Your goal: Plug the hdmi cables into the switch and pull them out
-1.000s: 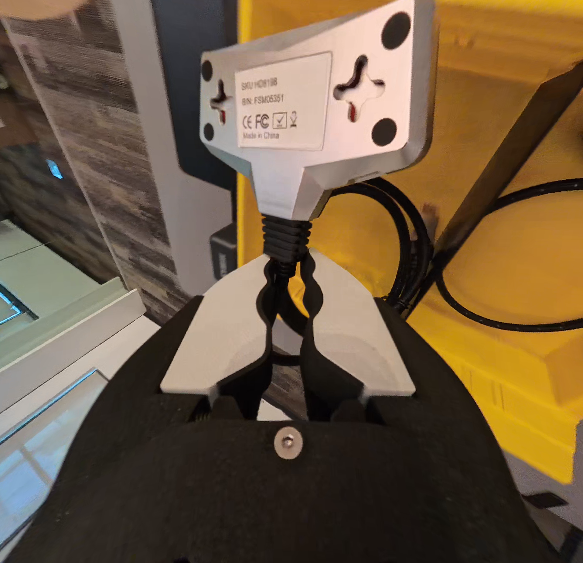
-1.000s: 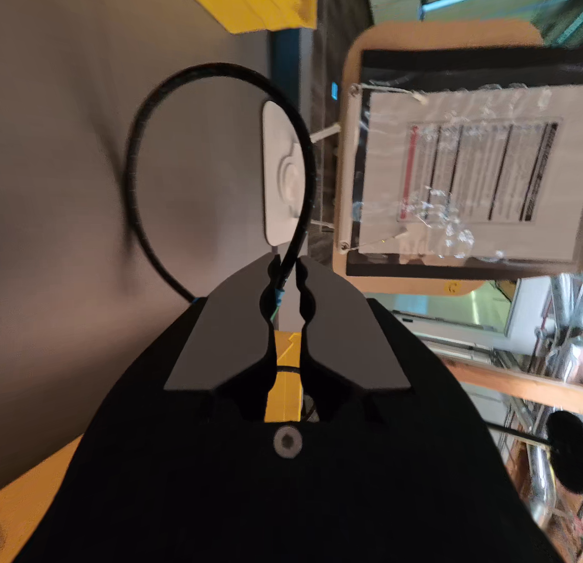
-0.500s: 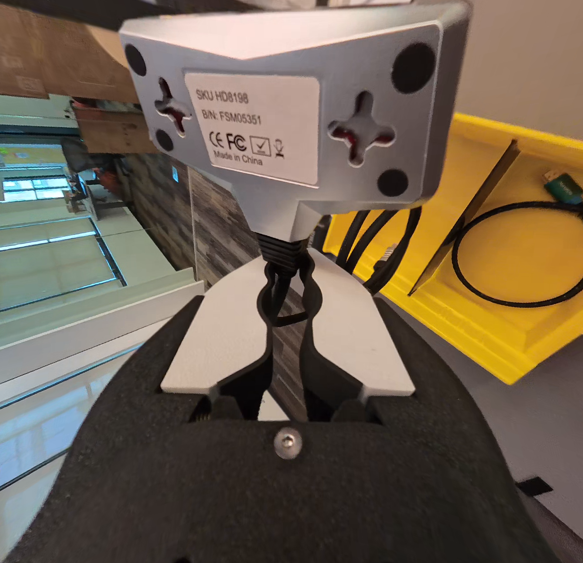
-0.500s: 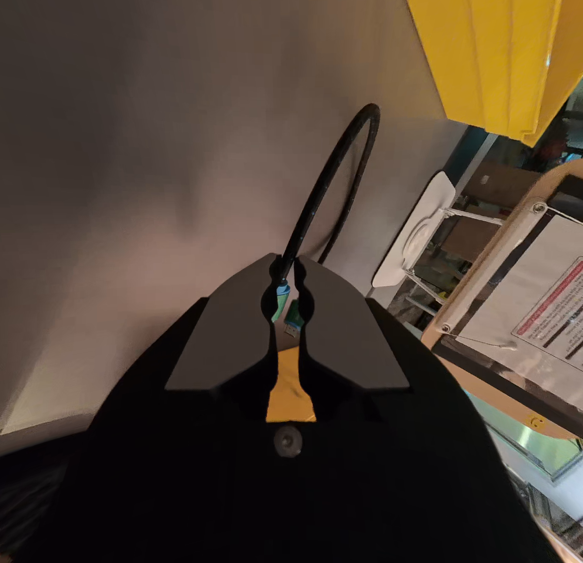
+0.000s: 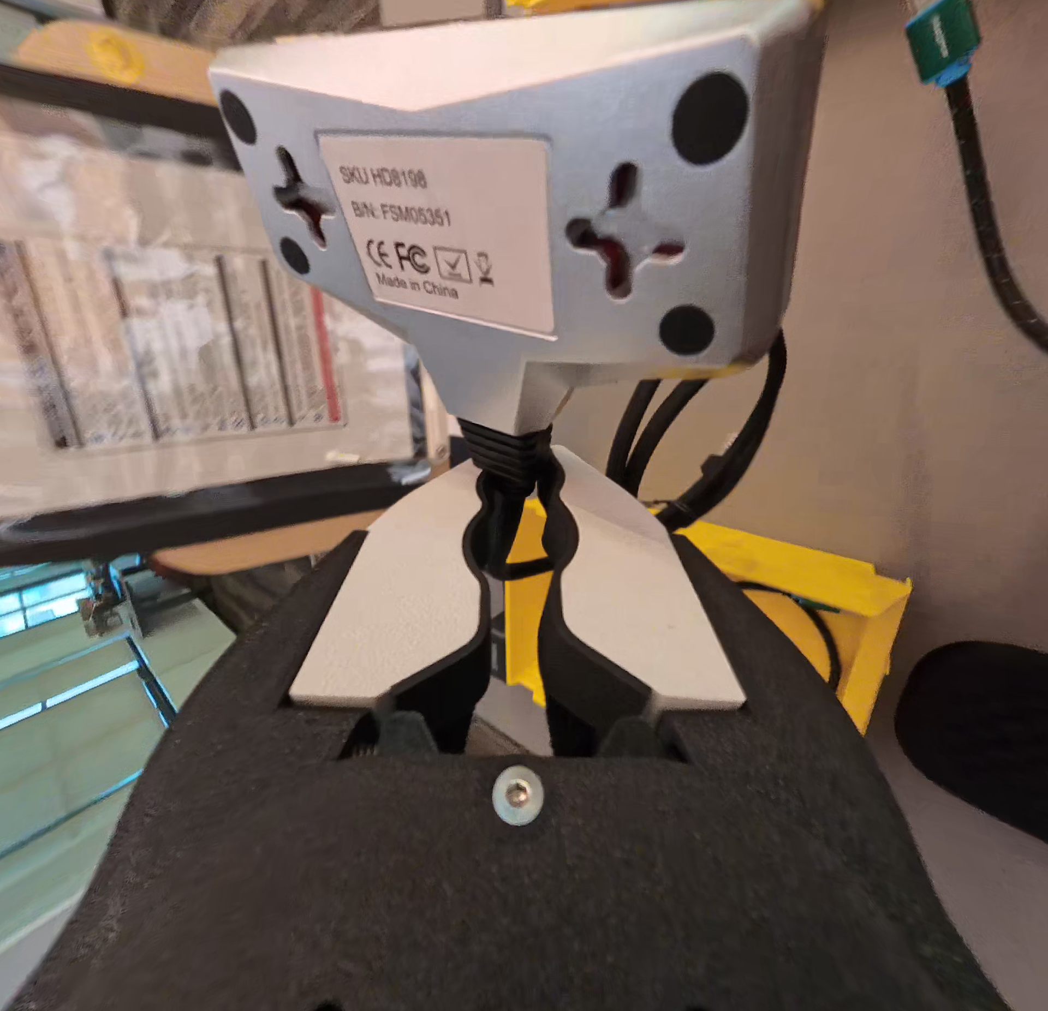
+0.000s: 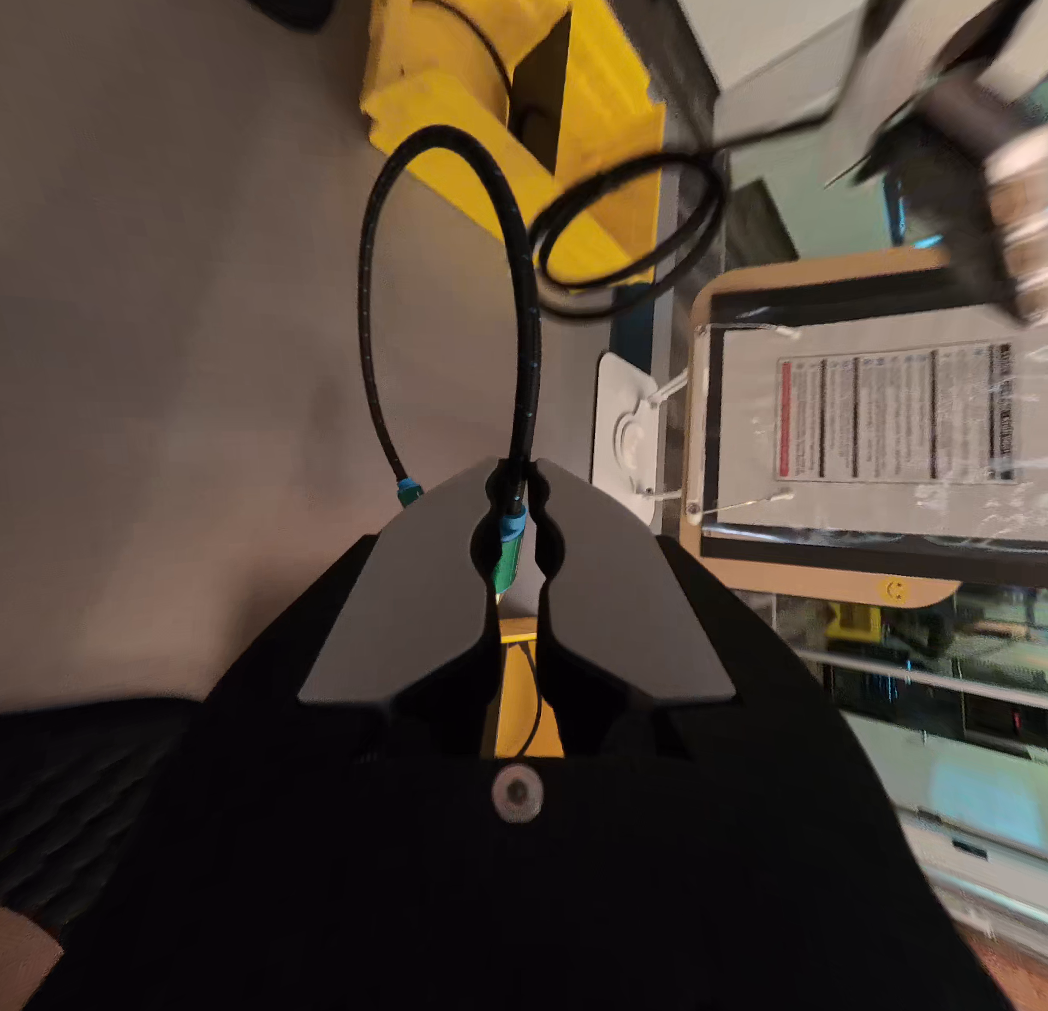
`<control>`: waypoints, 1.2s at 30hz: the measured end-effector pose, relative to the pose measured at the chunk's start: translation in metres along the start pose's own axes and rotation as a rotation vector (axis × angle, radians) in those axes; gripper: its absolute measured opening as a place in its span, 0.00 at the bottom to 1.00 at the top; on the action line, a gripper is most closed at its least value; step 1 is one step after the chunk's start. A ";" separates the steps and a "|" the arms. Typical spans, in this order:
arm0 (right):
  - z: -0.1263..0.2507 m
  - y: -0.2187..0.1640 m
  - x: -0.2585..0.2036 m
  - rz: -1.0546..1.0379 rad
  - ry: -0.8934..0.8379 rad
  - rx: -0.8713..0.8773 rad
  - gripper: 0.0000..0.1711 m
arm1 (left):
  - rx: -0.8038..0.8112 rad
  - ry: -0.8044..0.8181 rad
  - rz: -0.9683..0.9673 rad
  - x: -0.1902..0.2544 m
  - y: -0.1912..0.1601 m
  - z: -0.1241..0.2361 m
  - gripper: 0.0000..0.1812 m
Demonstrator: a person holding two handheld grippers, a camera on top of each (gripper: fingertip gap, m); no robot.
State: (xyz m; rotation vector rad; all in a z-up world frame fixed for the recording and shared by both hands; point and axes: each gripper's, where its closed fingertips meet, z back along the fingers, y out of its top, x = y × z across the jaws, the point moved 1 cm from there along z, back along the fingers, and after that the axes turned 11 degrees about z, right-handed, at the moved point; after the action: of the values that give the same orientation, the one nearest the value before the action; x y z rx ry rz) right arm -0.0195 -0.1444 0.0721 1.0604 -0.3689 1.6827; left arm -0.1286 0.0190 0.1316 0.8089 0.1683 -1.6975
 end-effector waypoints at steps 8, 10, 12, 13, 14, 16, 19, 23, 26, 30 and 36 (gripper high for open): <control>0.054 0.001 0.010 0.005 -0.118 0.158 0.04 | -0.018 -0.134 -0.089 0.064 0.022 -0.079 0.08; 0.058 -0.004 0.015 -0.002 -0.143 0.170 0.04 | -0.018 -0.164 -0.089 0.072 0.025 -0.096 0.07; 0.062 -0.008 0.019 0.007 -0.165 0.201 0.04 | -0.024 -0.206 -0.065 0.079 0.026 -0.115 0.07; 0.065 -0.010 0.022 0.009 -0.185 0.224 0.04 | -0.030 -0.232 -0.050 0.083 0.027 -0.126 0.07; 0.067 -0.010 0.025 0.010 -0.203 0.249 0.04 | -0.037 -0.257 -0.039 0.089 0.026 -0.137 0.07; 0.073 -0.010 0.031 0.030 -0.244 0.318 0.05 | -0.055 -0.296 -0.020 0.100 0.023 -0.159 0.07; 0.085 -0.009 0.038 0.055 -0.307 0.431 0.04 | -0.064 -0.317 0.016 0.115 0.016 -0.190 0.07; 0.114 -0.005 0.049 0.056 -0.414 0.675 0.04 | -0.043 -0.348 0.101 0.128 0.010 -0.212 0.07; 0.137 -0.004 0.056 0.003 -0.453 0.890 0.03 | 0.013 -0.348 0.152 0.133 0.011 -0.217 0.07; 0.167 -0.012 0.068 -0.119 -0.497 1.175 0.04 | 0.004 -0.335 0.155 0.140 0.002 -0.222 0.07; 0.180 -0.025 0.083 -0.334 -0.412 1.422 0.03 | 0.011 -0.333 0.149 0.143 0.000 -0.221 0.07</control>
State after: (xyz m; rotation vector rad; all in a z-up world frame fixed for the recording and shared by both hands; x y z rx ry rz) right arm 0.0821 -0.2084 0.2320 2.3200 0.8792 1.2683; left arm -0.0453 0.0175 -0.1180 0.5227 -0.1271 -1.6659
